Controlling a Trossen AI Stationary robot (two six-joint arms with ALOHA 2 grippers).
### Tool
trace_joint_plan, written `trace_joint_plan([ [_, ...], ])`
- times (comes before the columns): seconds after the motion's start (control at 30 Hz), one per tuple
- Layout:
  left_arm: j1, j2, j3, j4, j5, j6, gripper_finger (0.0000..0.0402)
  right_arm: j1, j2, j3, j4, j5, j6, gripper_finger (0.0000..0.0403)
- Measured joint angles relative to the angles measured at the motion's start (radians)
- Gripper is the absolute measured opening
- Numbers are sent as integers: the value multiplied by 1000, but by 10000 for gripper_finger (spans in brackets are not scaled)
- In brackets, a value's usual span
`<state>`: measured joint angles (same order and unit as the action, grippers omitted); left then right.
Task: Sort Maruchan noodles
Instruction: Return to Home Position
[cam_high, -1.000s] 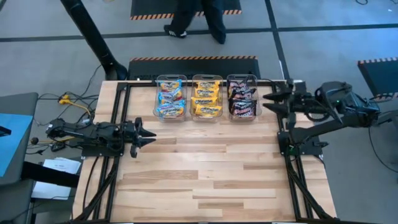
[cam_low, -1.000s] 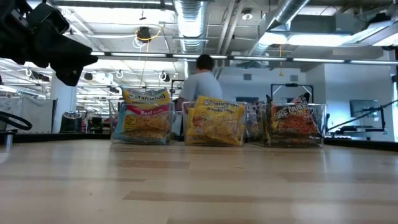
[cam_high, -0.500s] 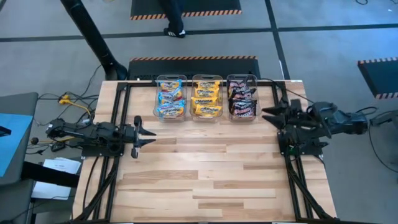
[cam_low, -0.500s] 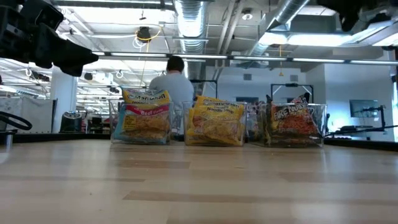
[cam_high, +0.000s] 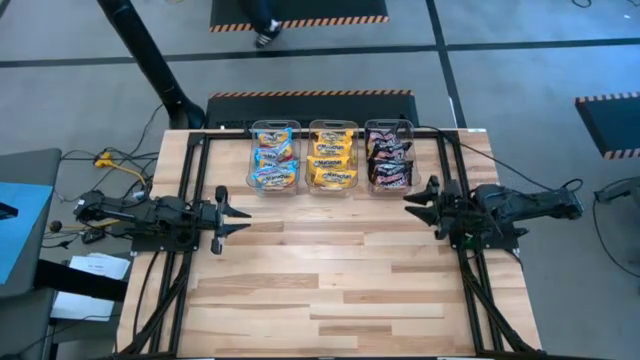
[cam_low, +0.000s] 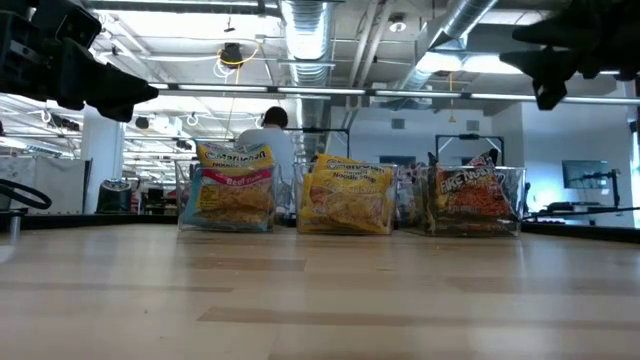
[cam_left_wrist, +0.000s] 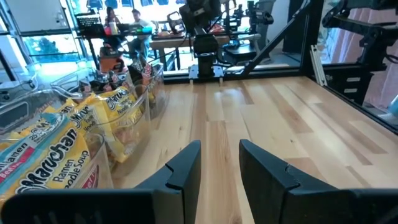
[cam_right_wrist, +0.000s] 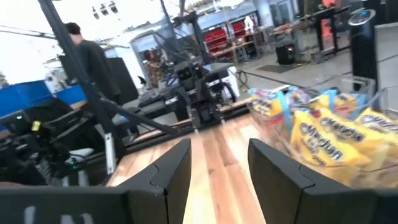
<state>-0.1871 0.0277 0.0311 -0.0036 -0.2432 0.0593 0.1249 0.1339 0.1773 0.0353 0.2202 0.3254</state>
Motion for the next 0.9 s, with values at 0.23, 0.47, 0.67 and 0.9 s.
trace_joint_plan([
  [0.23, 0, 0, 0, 0, 0, -2, 98, 0, 1, -70, 26, -74, -8, 182],
  [0.47, 0, 0, 0, 0, 0, -3, 98, -1, 1, -120, 28, -89, -28, 182],
  [0.67, 0, 0, 0, 0, 0, -3, 98, -1, 2, -169, 23, -93, -22, 181],
  [0.9, 0, 0, 0, 0, 0, -3, 98, -2, 3, -169, 12, -93, 13, 170],
])
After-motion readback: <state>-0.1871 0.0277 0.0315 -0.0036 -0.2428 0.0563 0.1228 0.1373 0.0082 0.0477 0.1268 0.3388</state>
